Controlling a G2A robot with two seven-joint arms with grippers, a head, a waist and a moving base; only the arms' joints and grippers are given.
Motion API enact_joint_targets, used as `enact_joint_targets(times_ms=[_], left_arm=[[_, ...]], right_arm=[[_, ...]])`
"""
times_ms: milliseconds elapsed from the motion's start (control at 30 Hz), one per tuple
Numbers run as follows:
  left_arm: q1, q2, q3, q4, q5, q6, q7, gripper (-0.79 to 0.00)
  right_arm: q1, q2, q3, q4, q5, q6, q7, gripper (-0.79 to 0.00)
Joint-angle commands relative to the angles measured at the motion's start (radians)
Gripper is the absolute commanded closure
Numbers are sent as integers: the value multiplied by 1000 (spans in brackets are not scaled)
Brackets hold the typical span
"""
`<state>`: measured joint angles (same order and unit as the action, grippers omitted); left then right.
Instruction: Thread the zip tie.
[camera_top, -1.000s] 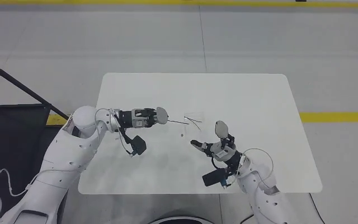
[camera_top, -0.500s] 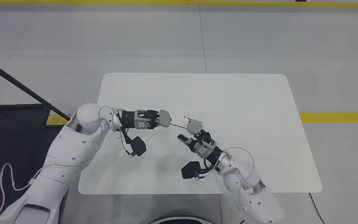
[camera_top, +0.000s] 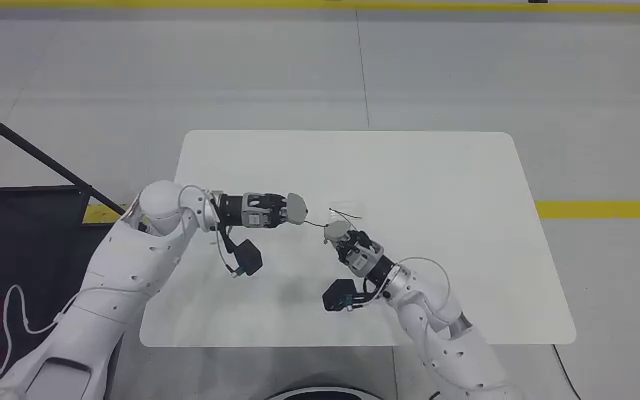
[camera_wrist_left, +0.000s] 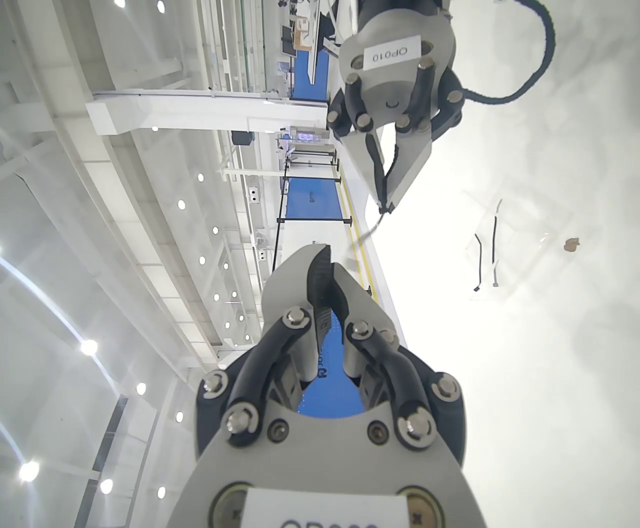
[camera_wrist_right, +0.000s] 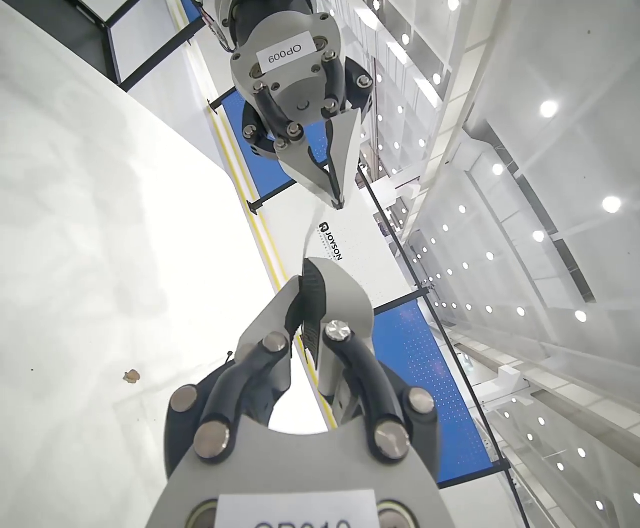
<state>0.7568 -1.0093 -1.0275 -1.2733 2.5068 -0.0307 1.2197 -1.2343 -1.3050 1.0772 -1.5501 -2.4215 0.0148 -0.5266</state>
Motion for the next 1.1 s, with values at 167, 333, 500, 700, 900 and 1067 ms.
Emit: enact_joint_targets(times_ms=[167, 333, 500, 700, 900, 1067], left_arm=[[-8, 0, 11, 15, -3, 11, 10, 0], [-6, -2, -9, 45, -69, 4, -55, -785], [11, -5, -23, 76, -144, -13, -121, -785], [53, -15, 13, 41, -128, 65, -169, -785], [104, -32, 64, -33, -15, 229, -367, -785], [119, -35, 63, -43, -14, 268, -416, -785]], right_arm=[[13, 0, -4, 13, 17, 2, 3, 0], [-5, -1, 5, 1, 18, 77, 34, 0], [-43, -1, 18, -22, 7, 182, 72, 0], [-89, -10, -12, -60, -118, 335, 209, 0], [-93, -26, -61, -77, -155, 375, 312, 0], [-92, -28, -63, -78, -148, 367, 323, 0]])
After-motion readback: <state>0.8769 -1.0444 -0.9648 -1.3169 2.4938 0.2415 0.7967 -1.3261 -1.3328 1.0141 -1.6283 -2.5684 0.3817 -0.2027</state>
